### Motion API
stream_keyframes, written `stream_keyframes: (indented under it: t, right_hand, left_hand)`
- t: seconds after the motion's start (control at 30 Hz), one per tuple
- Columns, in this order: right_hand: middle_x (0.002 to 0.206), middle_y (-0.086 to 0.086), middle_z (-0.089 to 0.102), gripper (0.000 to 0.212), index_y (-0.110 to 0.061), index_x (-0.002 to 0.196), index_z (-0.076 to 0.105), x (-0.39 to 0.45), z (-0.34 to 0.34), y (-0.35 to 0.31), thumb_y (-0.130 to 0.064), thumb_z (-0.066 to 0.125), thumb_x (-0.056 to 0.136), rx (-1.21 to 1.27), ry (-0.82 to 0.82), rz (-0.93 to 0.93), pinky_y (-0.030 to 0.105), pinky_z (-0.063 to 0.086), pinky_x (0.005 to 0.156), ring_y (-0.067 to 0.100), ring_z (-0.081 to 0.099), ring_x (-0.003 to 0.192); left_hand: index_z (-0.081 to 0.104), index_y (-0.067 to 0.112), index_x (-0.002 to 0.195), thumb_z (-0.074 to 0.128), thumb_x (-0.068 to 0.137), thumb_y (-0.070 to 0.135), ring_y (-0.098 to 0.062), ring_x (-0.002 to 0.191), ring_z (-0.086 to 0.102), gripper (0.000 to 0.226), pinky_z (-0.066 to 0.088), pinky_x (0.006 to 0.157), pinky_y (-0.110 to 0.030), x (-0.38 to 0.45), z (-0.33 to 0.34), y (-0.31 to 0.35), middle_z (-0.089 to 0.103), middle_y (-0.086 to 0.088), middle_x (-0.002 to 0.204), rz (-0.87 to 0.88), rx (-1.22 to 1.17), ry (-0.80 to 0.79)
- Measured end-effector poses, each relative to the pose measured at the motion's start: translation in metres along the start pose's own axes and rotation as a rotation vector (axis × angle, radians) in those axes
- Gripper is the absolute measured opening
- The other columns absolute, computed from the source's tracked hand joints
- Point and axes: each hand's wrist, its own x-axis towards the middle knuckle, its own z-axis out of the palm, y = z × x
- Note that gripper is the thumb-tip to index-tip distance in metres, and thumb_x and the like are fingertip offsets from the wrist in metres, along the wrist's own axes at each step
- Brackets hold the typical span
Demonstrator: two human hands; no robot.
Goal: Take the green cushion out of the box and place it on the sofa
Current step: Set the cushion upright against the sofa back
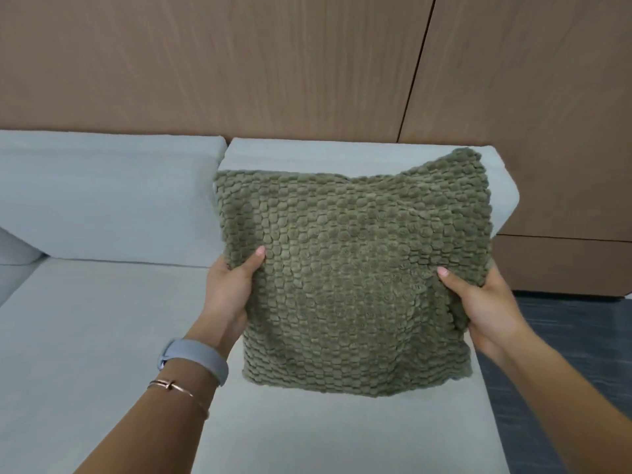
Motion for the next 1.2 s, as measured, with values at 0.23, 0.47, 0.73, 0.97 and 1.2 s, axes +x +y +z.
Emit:
stream_keyframes:
  t: [0.23, 0.47, 0.73, 0.97, 1.2]
  right_hand:
    - [0.108, -0.009, 0.064, 0.034, -0.035, 0.109, 0.051, 0.059, -0.004, 0.043, -0.008, 0.060, 0.089, 0.038, 0.004, -0.007, 0.024, 0.049, 0.068, 0.007, 0.063, 0.095]
    - [0.108, -0.013, 0.063, 0.041, -0.042, 0.100, 0.051, 0.087, -0.004, 0.076, -0.002, 0.057, 0.089, 0.043, -0.001, 0.016, 0.022, 0.046, 0.071, 0.005, 0.060, 0.096]
    - [0.112, -0.010, 0.064, 0.045, -0.041, 0.102, 0.052, 0.107, 0.004, 0.079, 0.002, 0.055, 0.089, 0.092, 0.003, -0.026, 0.028, 0.049, 0.078, 0.010, 0.062, 0.101]
    - [0.111, -0.008, 0.066, 0.048, -0.030, 0.120, 0.050, 0.115, 0.006, 0.080, 0.006, 0.052, 0.088, 0.165, 0.004, -0.039, 0.030, 0.051, 0.083, 0.011, 0.064, 0.102]
    - [0.106, -0.002, 0.066, 0.037, -0.019, 0.121, 0.052, 0.122, -0.002, 0.055, -0.004, 0.056, 0.087, 0.048, -0.011, -0.012, 0.027, 0.046, 0.076, 0.017, 0.062, 0.104]
  left_hand:
    - [0.060, 0.009, 0.119, 0.062, 0.086, 0.013, -0.016, 0.090, 0.069, 0.033, 0.057, 0.066, -0.027, 0.055, 0.024, -0.040, 0.070, -0.004, 0.104, 0.037, -0.021, -0.001]
    - [0.061, 0.007, 0.112, 0.057, 0.088, 0.007, -0.007, 0.069, 0.071, 0.024, 0.054, 0.056, -0.020, 0.087, 0.027, -0.067, 0.069, -0.003, 0.094, 0.060, -0.003, -0.003]
    - [0.062, 0.016, 0.098, 0.057, 0.089, 0.009, -0.011, 0.081, 0.070, 0.012, 0.055, 0.061, -0.023, 0.107, 0.031, -0.071, 0.069, -0.002, 0.097, 0.098, -0.013, -0.017]
    - [0.063, 0.013, 0.100, 0.057, 0.088, 0.006, -0.010, 0.078, 0.072, 0.016, 0.057, 0.067, -0.026, 0.116, 0.032, -0.069, 0.071, -0.004, 0.099, 0.138, -0.035, -0.017]
    - [0.051, 0.012, 0.126, 0.063, 0.084, 0.018, -0.018, 0.098, 0.067, 0.044, 0.055, 0.072, -0.031, 0.124, 0.034, -0.048, 0.067, -0.005, 0.113, 0.101, 0.025, -0.022]
